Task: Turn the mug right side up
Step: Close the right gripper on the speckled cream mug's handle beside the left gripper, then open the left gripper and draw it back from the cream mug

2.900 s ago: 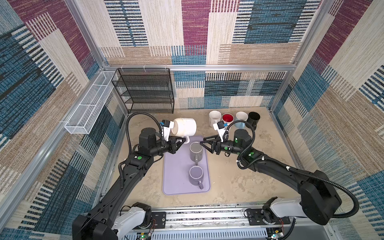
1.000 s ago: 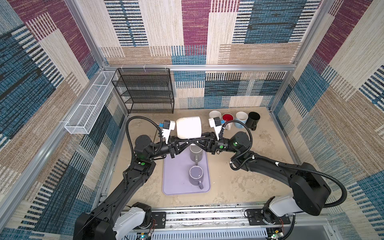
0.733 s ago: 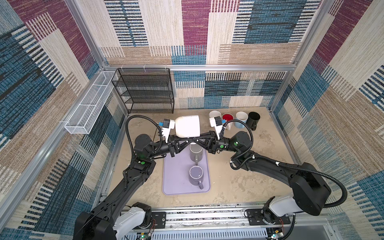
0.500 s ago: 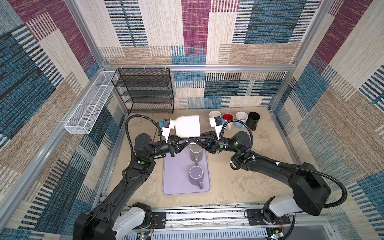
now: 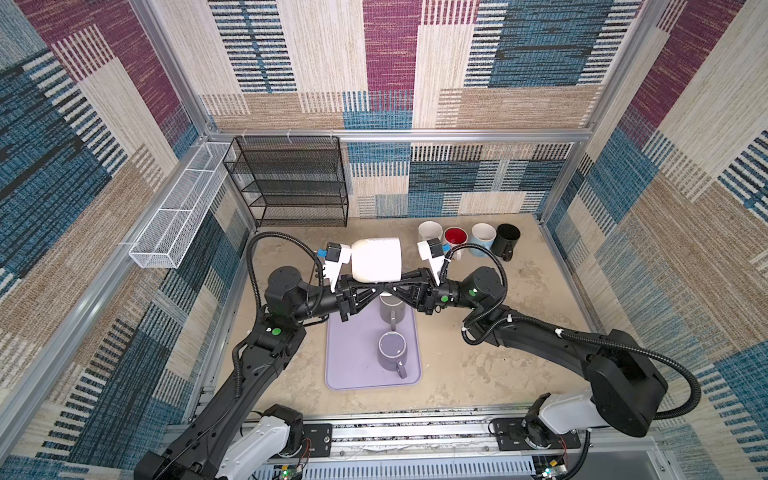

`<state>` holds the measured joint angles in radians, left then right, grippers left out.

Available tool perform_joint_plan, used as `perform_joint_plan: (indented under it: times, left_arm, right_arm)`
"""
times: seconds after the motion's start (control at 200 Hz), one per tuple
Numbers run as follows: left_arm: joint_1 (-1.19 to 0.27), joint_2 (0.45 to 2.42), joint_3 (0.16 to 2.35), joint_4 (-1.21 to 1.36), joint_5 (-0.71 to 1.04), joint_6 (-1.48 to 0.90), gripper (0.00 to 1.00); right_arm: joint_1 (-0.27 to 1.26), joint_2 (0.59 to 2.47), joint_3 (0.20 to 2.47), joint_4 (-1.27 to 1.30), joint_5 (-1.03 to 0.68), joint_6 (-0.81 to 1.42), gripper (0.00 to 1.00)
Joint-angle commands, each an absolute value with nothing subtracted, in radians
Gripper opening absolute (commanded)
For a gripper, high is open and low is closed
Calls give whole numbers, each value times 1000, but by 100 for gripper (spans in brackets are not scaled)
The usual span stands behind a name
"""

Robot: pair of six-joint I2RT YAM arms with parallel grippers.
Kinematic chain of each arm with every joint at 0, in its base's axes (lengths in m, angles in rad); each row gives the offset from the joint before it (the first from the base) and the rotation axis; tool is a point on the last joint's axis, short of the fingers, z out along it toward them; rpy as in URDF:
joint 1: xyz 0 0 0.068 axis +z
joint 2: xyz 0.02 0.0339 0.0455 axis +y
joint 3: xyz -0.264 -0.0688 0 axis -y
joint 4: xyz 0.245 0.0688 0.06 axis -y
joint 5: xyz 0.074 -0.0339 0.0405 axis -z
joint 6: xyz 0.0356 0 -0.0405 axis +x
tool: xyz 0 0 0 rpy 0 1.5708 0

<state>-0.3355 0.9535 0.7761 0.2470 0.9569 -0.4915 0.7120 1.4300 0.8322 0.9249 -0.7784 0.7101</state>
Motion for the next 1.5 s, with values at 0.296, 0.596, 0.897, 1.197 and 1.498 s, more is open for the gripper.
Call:
perform_joint_plan:
  times: [0.296, 0.596, 0.897, 1.197, 1.498]
  left_arm:
    - [-316, 952, 773, 266, 963, -434, 29]
    - [-317, 996, 768, 356, 1014, -490, 7]
    - [-317, 992, 761, 373, 1040, -493, 0]
    - [-317, 987, 758, 361, 1058, -488, 0]
    - [-319, 989, 756, 361, 1063, -488, 0]
  right_arm:
    - [712, 1410, 826, 938, -774, 716, 0]
    - [712, 1432, 849, 900, -782, 699, 0]
    - [715, 1446, 883, 857, -776, 689, 1]
    - [722, 1466, 910, 851, -759, 692, 18]
    - [730, 1481, 934, 853, -749, 698, 28]
